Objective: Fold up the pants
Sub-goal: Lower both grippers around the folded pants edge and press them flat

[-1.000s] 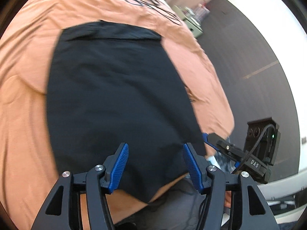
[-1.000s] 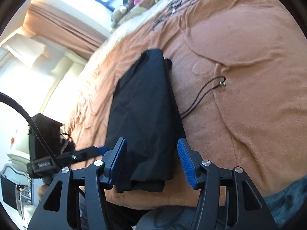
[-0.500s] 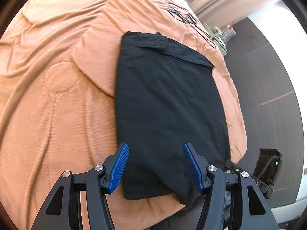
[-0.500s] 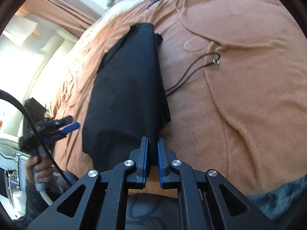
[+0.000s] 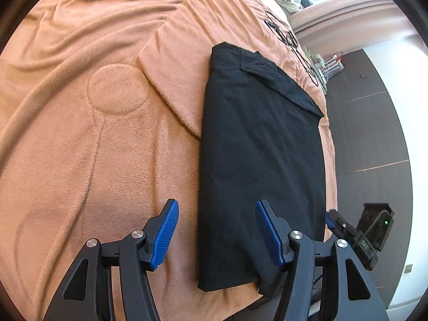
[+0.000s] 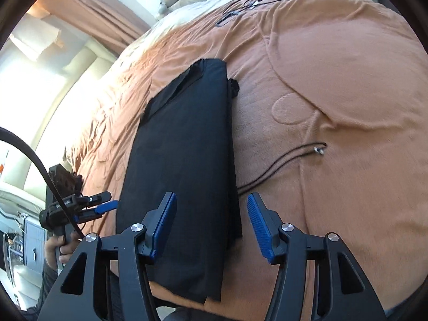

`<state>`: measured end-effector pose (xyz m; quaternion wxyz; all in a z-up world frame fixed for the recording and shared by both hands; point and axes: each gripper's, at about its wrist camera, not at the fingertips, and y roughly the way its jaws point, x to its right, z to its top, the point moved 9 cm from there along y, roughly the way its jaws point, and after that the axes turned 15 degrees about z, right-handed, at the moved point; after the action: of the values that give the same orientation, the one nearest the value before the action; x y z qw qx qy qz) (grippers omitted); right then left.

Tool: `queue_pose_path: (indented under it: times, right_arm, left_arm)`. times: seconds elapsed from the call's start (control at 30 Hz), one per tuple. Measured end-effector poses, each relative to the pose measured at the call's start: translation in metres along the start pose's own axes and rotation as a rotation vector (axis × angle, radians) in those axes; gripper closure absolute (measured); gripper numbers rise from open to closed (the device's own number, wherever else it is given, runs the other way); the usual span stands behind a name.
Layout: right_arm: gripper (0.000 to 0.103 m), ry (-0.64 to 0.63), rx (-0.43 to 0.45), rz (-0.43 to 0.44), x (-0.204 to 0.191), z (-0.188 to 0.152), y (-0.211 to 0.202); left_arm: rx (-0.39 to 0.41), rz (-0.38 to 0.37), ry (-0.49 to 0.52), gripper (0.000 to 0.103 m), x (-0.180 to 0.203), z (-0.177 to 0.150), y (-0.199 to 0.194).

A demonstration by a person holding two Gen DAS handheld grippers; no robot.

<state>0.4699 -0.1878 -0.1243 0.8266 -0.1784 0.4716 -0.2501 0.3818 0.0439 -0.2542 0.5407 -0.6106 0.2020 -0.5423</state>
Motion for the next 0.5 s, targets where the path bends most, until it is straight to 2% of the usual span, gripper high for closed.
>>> queue_pose_path:
  times: [0.2, 0.37, 0.4, 0.43, 0.5]
  right_arm:
    - [0.05, 0.032, -0.055, -0.001, 0.016, 0.002, 0.028]
    - [0.055, 0.066, -0.074, 0.057, 0.02, -0.001, 0.041]
    - [0.057, 0.07, -0.075, 0.066, 0.02, 0.0, 0.043]
    - [0.064, 0.08, -0.08, 0.09, 0.019, -0.001, 0.046]
    - [0.067, 0.091, -0.083, 0.107, 0.02, 0.0, 0.049]
  left_arm:
    - [-0.045, -0.049, -0.006, 0.041, 0.009, -0.006, 0.014]
    - [-0.066, -0.082, -0.011, 0.042, 0.014, -0.015, 0.018]
    - [-0.072, -0.089, -0.01, 0.046, 0.015, -0.017, 0.019]
    - [-0.079, -0.092, -0.007, 0.051, 0.016, -0.02, 0.021]
    - [-0.079, -0.072, 0.008, 0.071, 0.017, -0.023, 0.024]
